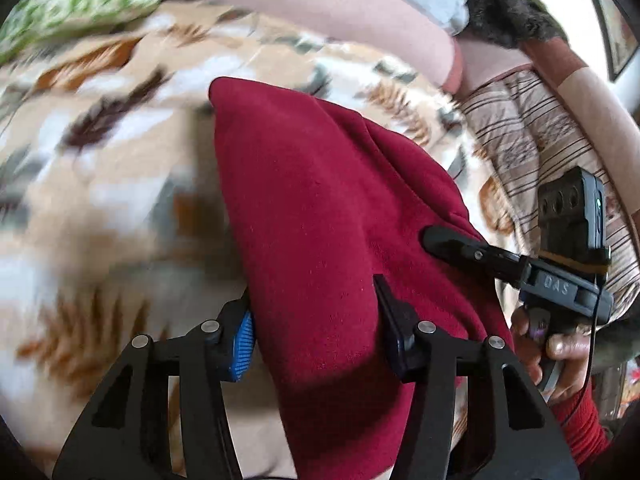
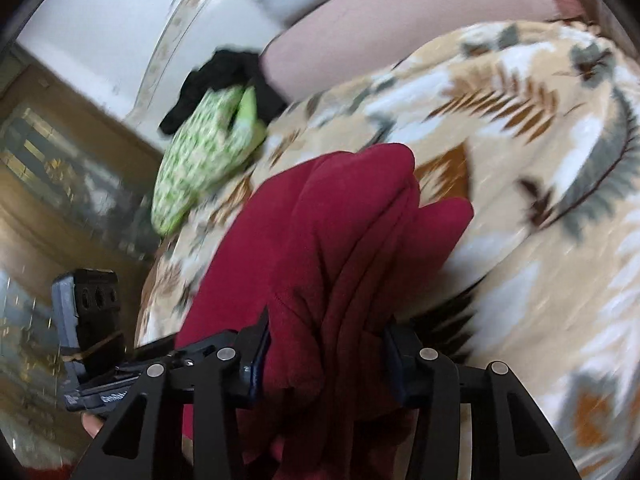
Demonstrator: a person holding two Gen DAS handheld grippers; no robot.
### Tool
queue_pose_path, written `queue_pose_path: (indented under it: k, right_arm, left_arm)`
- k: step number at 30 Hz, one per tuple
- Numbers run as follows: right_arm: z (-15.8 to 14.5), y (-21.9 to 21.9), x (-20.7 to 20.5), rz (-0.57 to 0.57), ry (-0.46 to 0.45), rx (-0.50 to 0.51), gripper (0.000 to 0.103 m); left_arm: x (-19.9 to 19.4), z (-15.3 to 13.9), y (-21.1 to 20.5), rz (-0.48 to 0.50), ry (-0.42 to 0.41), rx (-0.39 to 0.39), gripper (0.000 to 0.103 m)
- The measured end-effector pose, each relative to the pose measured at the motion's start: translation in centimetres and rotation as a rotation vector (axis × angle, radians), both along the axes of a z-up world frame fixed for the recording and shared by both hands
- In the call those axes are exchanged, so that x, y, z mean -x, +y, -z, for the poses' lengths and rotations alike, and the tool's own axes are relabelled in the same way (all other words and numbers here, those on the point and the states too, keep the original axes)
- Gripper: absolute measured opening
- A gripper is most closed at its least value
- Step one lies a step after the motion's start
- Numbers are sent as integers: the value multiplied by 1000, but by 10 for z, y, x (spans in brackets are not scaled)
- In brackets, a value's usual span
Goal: Fold small clothes
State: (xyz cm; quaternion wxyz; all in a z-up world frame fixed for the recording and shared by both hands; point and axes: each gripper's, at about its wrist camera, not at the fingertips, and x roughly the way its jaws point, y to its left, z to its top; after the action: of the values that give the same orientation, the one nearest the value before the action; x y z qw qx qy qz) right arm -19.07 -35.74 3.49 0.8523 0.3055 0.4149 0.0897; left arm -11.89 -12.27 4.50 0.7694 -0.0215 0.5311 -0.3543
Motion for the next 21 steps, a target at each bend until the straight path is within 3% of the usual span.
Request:
queue_pose_path:
  k: [4,9,12,13,15,16,18,21]
  right_arm:
    - [10,10,15,37,66,65,56]
    - [-22,1,27,135,11,97,57]
    - [-36,8,10,133,-18,123,57]
    - [-36,15,0,119,-14,140,56]
    - [-29,27,-14,71,25,221,39]
    - [-23,34,-22,64,68,346,28]
    - [-7,34,-28,86,124,488,28]
    - [6,8,-18,120,130,334,28]
  left_arm:
    - [20,6,15,6,-43,-51,52]
    - [33,-29,14,2,-208,-92,52]
    - [34,-36,9,13,-236,-97,52]
    - [35,-35,6,16,-231,-99,52]
    - [35,-26,-3,23,-203,-111,52]
    - [35,-19,-10,31,-187,-124,52]
    - [38,-13,-16,32,-215,-152,52]
    - [43,-6,-24,41,-259,-205,52]
